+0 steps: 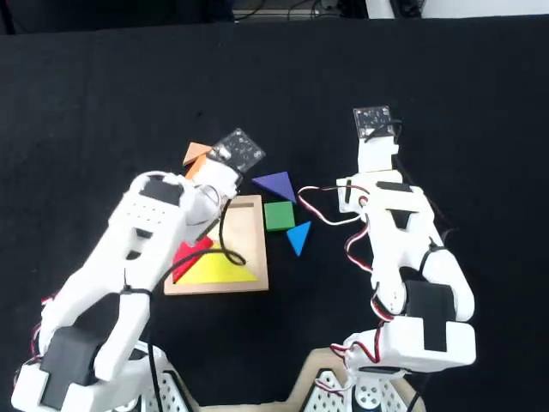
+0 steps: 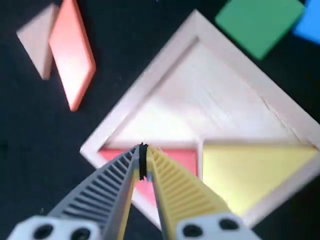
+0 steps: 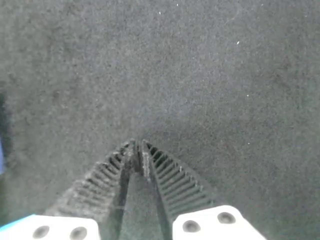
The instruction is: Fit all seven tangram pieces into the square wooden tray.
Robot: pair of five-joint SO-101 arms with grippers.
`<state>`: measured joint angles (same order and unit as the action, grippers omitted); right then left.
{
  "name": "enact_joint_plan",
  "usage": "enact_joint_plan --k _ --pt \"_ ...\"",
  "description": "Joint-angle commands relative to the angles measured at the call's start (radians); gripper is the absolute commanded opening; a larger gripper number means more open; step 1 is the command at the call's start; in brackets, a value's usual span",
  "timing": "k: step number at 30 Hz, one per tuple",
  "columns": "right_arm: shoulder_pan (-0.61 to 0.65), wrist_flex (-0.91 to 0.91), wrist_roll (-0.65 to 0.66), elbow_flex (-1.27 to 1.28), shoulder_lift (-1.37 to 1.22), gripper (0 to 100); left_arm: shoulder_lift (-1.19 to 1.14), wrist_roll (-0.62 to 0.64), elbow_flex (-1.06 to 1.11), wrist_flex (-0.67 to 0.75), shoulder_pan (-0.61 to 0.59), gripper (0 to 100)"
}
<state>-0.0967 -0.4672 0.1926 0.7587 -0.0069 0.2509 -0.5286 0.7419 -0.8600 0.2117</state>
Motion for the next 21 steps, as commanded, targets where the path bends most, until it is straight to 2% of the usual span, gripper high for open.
enact_joint_plan --k 1,8,12,16,21 --pt "0.018 -0.008 0.009 -0.058 0.002 1.3 0.041 -0.006 0.081 0.141 0.047 3" --pt "0.018 -0.008 0.009 -0.058 0.002 1.3 0.034 0.02 0.081 0.143 0.061 3" --pt "0.018 -0.008 0.009 -0.056 0.002 1.3 0.032 0.078 0.113 0.222 0.061 3" --pt "0.018 -0.008 0.009 -0.056 0.002 1.3 0.005 0.087 0.124 0.238 0.062 3" --pt "0.018 -0.008 0.009 -0.056 0.002 1.3 -0.129 0.238 0.047 0.236 0.056 3"
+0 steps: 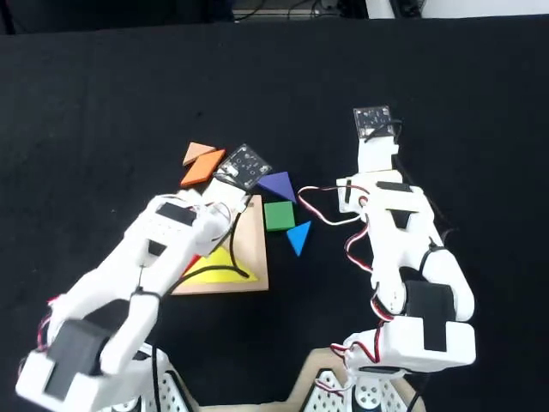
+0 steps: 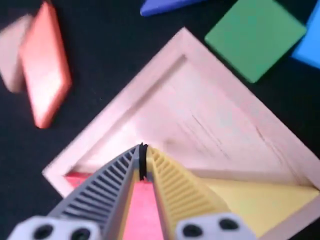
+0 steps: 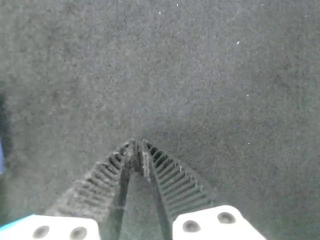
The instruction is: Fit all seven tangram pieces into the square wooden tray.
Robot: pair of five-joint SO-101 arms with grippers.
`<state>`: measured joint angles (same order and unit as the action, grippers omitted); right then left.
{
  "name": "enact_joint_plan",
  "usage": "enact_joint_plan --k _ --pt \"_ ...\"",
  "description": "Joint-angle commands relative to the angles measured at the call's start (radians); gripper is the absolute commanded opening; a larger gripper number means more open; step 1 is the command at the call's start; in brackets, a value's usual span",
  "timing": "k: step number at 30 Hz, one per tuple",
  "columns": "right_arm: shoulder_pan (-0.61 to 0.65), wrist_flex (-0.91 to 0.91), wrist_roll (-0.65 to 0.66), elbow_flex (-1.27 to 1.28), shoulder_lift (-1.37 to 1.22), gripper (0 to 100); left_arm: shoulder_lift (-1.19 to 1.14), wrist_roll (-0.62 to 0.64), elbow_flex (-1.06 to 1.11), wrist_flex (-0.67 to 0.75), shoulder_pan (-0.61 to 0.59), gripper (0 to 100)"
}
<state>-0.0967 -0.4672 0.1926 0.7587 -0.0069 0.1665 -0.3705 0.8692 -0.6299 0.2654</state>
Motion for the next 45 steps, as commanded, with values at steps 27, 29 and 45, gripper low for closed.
enact_joint_plan --k 27,29,45 --pt "0.018 -0.008 0.009 -0.058 0.001 1.3 0.063 0.163 -0.027 -0.044 0.01 3" --pt "0.018 -0.008 0.009 -0.058 0.001 1.3 0.08 0.186 -0.007 -0.014 0.01 3" --pt "0.018 -0.008 0.009 -0.058 -0.001 1.3 0.061 0.14 0.016 -0.034 0.087 3"
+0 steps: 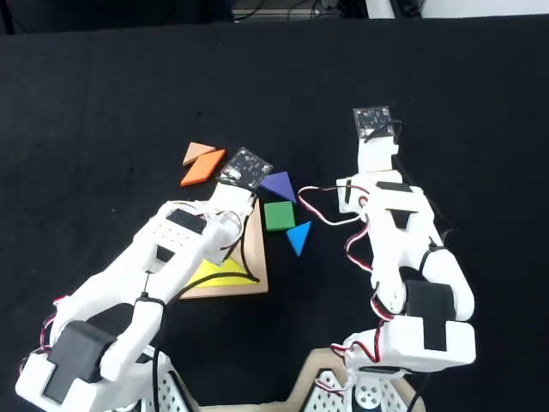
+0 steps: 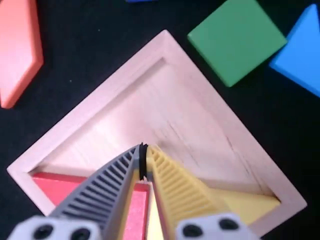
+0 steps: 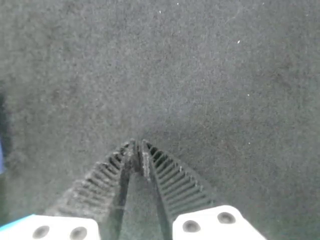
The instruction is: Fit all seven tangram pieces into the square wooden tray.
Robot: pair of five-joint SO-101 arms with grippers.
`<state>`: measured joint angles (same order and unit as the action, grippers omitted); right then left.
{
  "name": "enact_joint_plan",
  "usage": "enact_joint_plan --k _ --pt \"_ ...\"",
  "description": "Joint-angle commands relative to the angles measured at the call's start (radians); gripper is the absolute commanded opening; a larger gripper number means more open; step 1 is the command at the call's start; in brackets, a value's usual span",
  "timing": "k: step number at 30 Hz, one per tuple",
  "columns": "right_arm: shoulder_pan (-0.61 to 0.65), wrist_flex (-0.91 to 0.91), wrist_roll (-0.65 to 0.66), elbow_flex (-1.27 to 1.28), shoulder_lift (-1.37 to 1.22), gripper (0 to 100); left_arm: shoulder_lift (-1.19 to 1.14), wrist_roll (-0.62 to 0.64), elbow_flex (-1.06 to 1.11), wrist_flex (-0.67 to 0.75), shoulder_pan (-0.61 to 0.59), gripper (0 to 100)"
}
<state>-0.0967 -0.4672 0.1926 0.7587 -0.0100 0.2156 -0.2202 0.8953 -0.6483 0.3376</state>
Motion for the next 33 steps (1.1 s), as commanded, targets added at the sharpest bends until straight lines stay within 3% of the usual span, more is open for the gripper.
enact_joint_plan --k 1,5,25,33 --pt "0.018 -0.008 0.009 -0.058 0.002 1.3 0.012 -0.011 -0.015 -0.041 0.015 3" --pt "0.018 -0.008 0.009 -0.058 0.002 1.3 0.012 -0.012 -0.012 -0.104 0.03 3" --pt "0.018 -0.008 0.009 -0.058 0.004 1.3 0.028 -0.008 0.012 -0.11 0.028 3" --pt "0.018 -0.008 0.009 -0.058 0.004 1.3 0.18 -0.011 0.088 -0.101 0.03 3"
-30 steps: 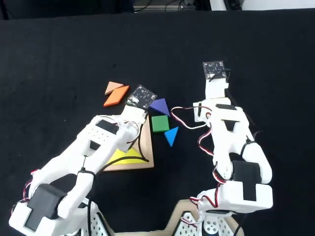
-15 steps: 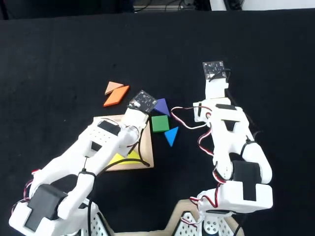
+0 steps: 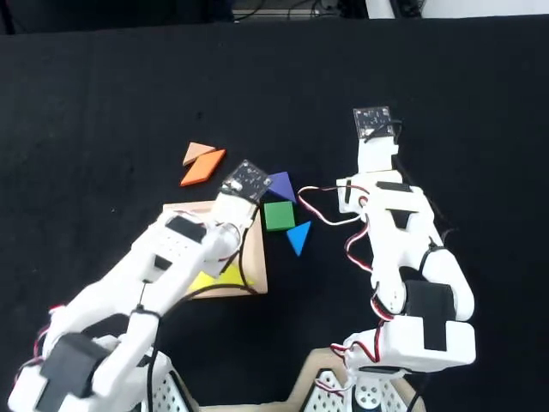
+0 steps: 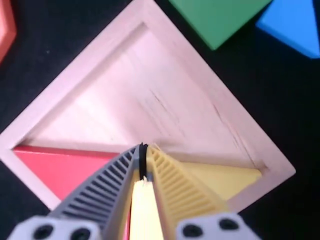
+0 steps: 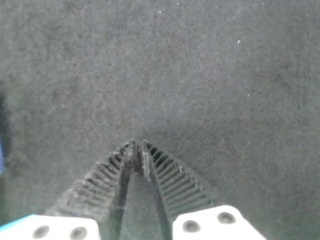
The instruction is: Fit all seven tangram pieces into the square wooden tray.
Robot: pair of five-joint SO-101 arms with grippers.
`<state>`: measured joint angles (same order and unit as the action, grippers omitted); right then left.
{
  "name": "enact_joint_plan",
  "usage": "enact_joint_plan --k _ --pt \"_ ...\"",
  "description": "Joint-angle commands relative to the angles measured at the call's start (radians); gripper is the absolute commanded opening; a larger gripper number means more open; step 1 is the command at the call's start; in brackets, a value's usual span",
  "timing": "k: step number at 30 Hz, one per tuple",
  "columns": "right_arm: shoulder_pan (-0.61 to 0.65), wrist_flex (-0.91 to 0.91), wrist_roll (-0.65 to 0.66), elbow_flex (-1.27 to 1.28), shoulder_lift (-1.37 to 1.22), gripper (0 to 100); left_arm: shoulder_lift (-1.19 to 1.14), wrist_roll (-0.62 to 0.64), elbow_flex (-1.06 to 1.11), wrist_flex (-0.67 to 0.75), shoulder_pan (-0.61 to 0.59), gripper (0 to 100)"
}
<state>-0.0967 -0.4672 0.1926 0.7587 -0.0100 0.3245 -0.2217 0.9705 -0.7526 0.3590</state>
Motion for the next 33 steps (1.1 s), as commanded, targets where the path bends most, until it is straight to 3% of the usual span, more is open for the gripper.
enact_joint_plan --k 1,5,11,16,20,33 --pt "0.018 -0.008 0.009 -0.058 0.004 1.3 0.092 -0.009 0.022 0.003 0.008 3" --pt "0.018 -0.008 0.009 -0.058 0.004 1.3 0.147 -0.009 0.038 0.026 0.002 3" --pt "0.018 -0.008 0.009 -0.054 0.004 1.2 0.083 -0.003 0.027 0.19 -0.114 3" --pt "0.018 -0.008 0.009 -0.054 0.002 1.2 -0.083 -0.006 -0.058 0.184 -0.088 3" --pt "0.018 -0.008 0.009 -0.054 0.004 1.2 -0.172 -0.008 -0.162 0.068 -0.09 3" --pt "0.018 -0.008 0.009 -0.054 0.005 1.2 -0.133 -0.009 -0.13 0.046 -0.099 3"
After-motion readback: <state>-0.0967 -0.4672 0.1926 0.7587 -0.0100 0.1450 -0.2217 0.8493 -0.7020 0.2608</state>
